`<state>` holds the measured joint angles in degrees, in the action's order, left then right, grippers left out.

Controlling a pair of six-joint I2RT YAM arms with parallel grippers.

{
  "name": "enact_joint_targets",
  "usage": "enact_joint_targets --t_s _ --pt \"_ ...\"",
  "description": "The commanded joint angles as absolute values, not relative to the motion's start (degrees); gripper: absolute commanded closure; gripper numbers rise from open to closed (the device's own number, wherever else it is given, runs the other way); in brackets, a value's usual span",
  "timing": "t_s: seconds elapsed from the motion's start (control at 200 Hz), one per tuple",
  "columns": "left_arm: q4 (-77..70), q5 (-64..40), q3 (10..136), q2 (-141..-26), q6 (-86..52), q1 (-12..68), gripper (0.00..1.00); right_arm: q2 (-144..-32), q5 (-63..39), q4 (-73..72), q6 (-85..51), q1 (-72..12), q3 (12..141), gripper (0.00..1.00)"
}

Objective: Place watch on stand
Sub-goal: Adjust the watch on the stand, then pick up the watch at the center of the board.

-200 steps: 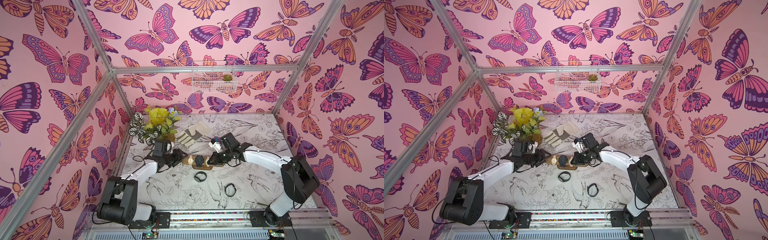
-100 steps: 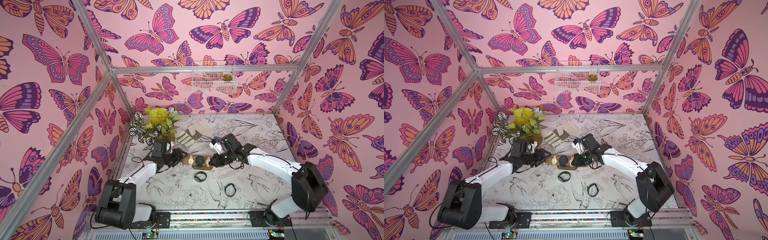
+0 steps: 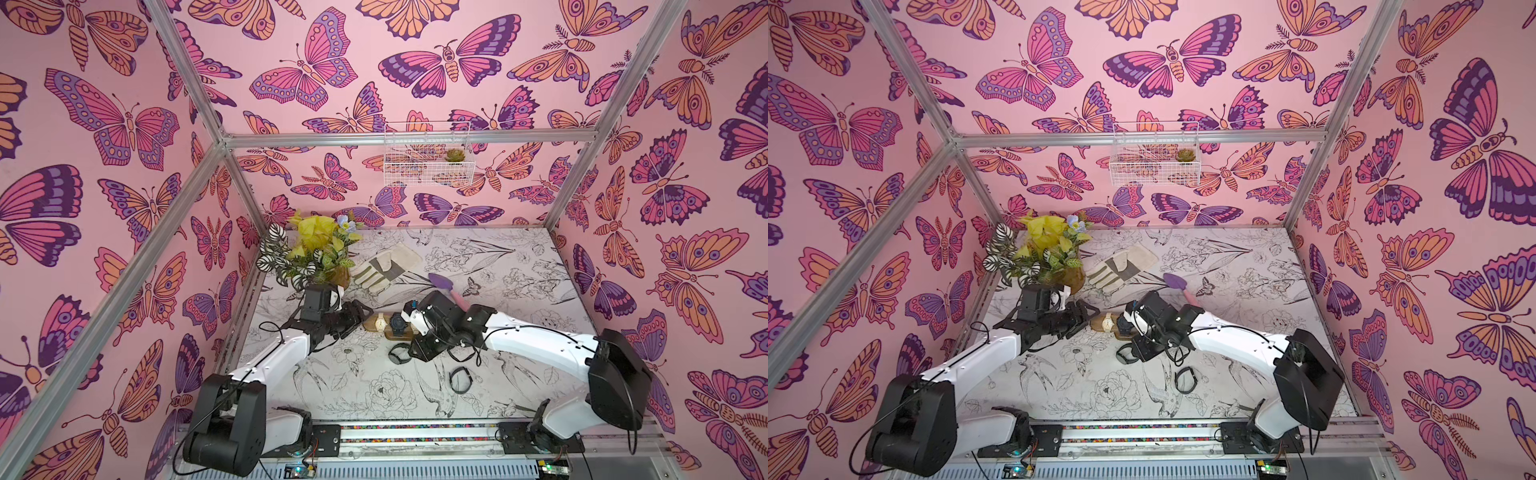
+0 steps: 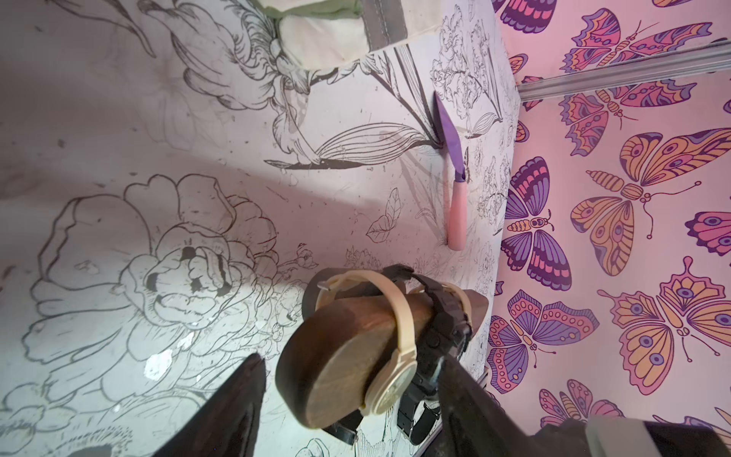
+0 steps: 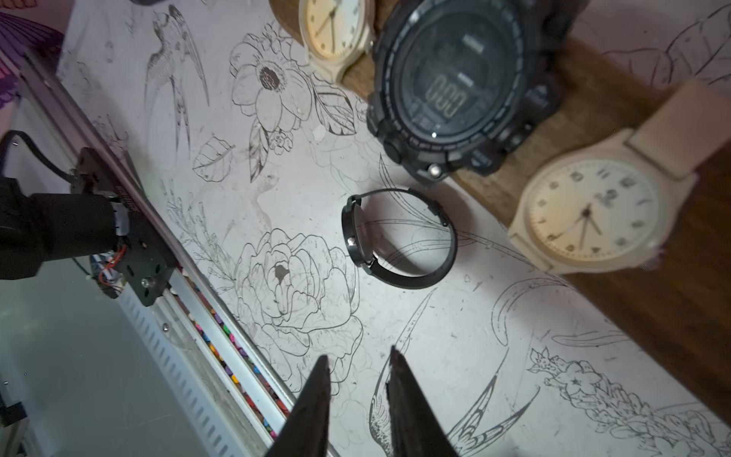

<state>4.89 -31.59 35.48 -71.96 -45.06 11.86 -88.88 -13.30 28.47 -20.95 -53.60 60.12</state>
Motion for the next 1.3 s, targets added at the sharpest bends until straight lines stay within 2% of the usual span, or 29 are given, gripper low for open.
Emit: enact_joint_targets --t_s 0.0,0.591,1.107,1.292 --pt "6.69 -30.49 34.43 -69.95 -43.62 11.27 0.29 -91.55 -6.79 28.31 -20.65 -55.39 62.18 0.72" --pt "14.05 -28.38 31.99 -62.40 -41.66 8.35 0.28 -102.86 -1.30 28.92 -17.24 -61.77 71.40 0.63" --pt "14.15 -29.49 32.42 -62.84 -41.66 7.49 0.28 -107.80 -0.88 30.77 -15.65 -61.75 74.41 0.63" --pt "14.23 -29.84 32.78 -62.93 -41.51 7.38 0.28 -108.67 -1.53 30.87 -15.63 -61.79 74.62 0.66"
